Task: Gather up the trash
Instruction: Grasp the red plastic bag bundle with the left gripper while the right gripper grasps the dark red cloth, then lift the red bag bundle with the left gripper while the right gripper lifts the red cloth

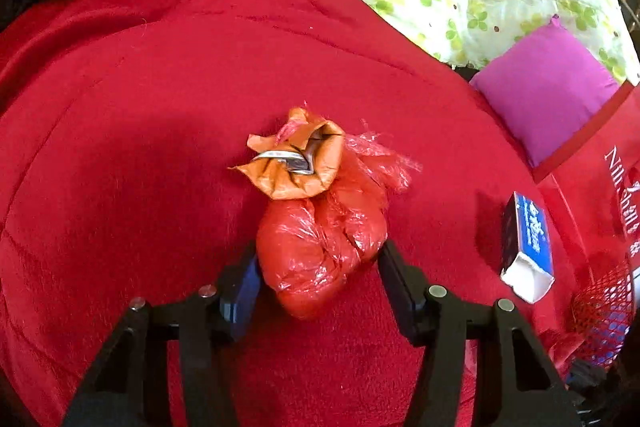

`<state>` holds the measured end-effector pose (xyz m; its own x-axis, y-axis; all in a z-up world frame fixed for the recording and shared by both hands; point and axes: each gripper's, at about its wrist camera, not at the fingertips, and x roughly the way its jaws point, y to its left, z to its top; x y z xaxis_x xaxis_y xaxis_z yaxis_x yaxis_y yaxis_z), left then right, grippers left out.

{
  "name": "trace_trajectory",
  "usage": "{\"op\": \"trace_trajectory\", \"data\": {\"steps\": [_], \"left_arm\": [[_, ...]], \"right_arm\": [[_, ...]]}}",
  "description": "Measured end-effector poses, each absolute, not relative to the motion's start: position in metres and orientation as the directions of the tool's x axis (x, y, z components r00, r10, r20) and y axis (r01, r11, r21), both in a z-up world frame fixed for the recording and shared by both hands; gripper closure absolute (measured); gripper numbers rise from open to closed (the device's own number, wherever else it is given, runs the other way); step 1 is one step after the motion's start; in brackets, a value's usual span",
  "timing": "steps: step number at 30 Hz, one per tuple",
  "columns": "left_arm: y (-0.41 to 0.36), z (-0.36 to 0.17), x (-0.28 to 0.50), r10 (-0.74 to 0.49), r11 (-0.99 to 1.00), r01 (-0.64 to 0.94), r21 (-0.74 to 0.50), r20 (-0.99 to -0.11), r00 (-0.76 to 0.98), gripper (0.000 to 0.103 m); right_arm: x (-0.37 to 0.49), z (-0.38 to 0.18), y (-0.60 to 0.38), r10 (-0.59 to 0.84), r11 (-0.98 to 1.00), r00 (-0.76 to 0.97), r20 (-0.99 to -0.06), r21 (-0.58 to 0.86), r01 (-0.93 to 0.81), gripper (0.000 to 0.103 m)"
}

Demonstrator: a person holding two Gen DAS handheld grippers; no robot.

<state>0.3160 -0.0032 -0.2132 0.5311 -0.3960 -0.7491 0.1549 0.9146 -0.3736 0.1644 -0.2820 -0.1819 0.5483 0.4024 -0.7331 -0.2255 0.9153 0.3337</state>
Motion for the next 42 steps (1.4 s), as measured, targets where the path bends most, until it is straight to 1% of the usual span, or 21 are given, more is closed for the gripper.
{"op": "trace_trajectory", "data": {"steps": [2,8,13,17,23,25,29,37,42], "left_arm": [[-0.006,-0.21,0.309,-0.399,0.913,0.155,-0.377,-0.746,0.534,0.047],[-0.019,-0.196,0.268,-0.422,0.906,0.207,-0.37,-0.737,0.527,0.047],[-0.027,-0.184,0.218,-0.452,0.892,0.253,-0.375,-0.73,0.512,0.047],[-0.034,-0.178,0.182,-0.449,0.893,0.274,-0.357,-0.741,0.498,0.047],[-0.049,-0.157,0.14,-0.396,0.913,0.319,-0.256,-0.747,0.534,0.047],[-0.053,-0.147,0.131,-0.388,0.915,0.325,-0.238,-0.739,0.551,0.047],[-0.061,-0.127,0.111,-0.343,0.928,0.336,-0.161,-0.721,0.602,0.047],[-0.082,-0.1,0.092,-0.275,0.936,0.349,-0.034,-0.689,0.671,0.047],[-0.092,-0.09,0.086,-0.263,0.937,0.35,-0.006,-0.673,0.691,0.047]], "right_arm": [[0.163,-0.178,-0.28,0.398,0.917,0.558,-0.728,0.317,-0.24,0.067],[0.155,-0.169,-0.276,0.365,0.93,0.607,-0.706,0.253,-0.266,0.067],[0.143,-0.158,-0.286,0.352,0.936,0.64,-0.683,0.254,-0.244,0.067],[0.132,-0.147,-0.294,0.345,0.938,0.67,-0.658,0.264,-0.224,0.067],[0.11,-0.126,-0.314,0.34,0.935,0.735,-0.587,0.291,-0.201,0.067],[0.102,-0.121,-0.32,0.338,0.933,0.755,-0.561,0.303,-0.193,0.067],[0.081,-0.113,-0.331,0.326,0.928,0.79,-0.519,0.334,-0.163,0.067],[0.059,-0.103,-0.34,0.305,0.928,0.828,-0.471,0.343,-0.147,0.067],[0.056,-0.103,-0.348,0.301,0.927,0.833,-0.464,0.347,-0.142,0.067]]}}
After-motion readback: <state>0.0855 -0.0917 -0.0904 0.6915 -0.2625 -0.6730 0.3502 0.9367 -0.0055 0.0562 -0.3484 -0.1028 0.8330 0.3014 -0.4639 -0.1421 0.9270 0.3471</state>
